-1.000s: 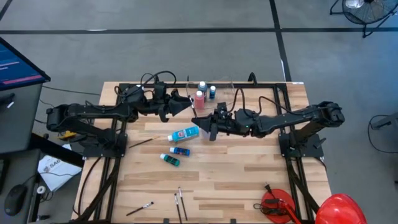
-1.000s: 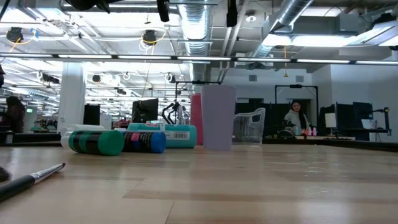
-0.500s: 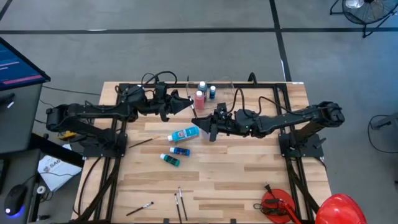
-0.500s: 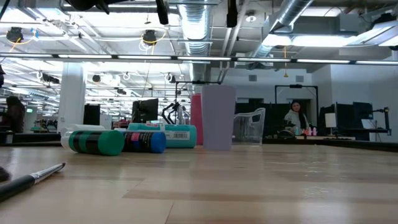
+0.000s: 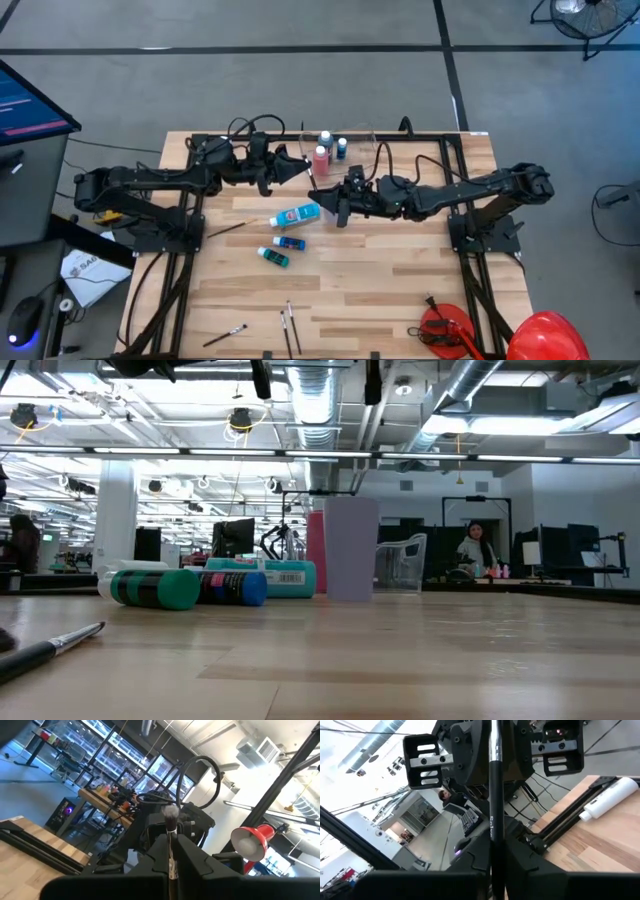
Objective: Pick & Place Paint Supplies
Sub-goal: Put the black paint brush into the violet cup
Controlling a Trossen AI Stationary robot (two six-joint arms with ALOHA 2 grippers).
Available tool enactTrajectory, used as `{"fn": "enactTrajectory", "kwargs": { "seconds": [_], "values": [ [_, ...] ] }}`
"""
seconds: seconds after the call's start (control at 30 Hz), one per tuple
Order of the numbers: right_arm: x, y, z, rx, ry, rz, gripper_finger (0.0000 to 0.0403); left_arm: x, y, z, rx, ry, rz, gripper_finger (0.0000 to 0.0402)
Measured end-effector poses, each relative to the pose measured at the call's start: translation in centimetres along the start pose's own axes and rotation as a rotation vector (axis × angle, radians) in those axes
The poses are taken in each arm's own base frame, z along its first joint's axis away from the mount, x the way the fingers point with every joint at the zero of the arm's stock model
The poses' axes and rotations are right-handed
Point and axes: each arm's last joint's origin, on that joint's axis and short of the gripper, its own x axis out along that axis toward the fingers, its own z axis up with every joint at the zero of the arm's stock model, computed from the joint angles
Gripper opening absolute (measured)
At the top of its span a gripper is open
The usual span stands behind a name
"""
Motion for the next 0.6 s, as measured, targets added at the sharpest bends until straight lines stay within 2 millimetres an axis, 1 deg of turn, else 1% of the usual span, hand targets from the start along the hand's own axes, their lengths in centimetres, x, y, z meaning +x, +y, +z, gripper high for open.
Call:
{"fn": "enactTrajectory", "kwargs": {
  "seconds": [0.07, 0.2, 0.4, 0.5, 0.6],
  "values": [
    [0.0, -0.1, -0.1, 0.003, 0.014, -0.008, 0.0045, 0.0, 0.1, -0.1, 0.005, 0.013, 0.004, 0.0001],
    [0.0, -0.2, -0.2, 0.002, 0.024, -0.014, 0.0097, 0.0, 0.2, -0.3, 0.012, 0.024, 0.012, 0.0001],
    [0.0, -0.6, -0.2, -0.010, 0.036, -0.060, 0.0199, 0.0, 0.3, -0.4, 0.026, 0.038, 0.025, 0.0000],
    [-0.5, -0.7, 0.3, -0.019, 0.056, -0.092, 0.0247, 0.0, 0.5, -0.5, 0.045, 0.037, 0.056, 0.0000],
    [-1.4, -1.0, 1.0, -0.058, 0.103, -0.151, 0.0274, 0.0, 0.6, -0.5, 0.072, 0.026, 0.088, 0.0000]
  ]
}}
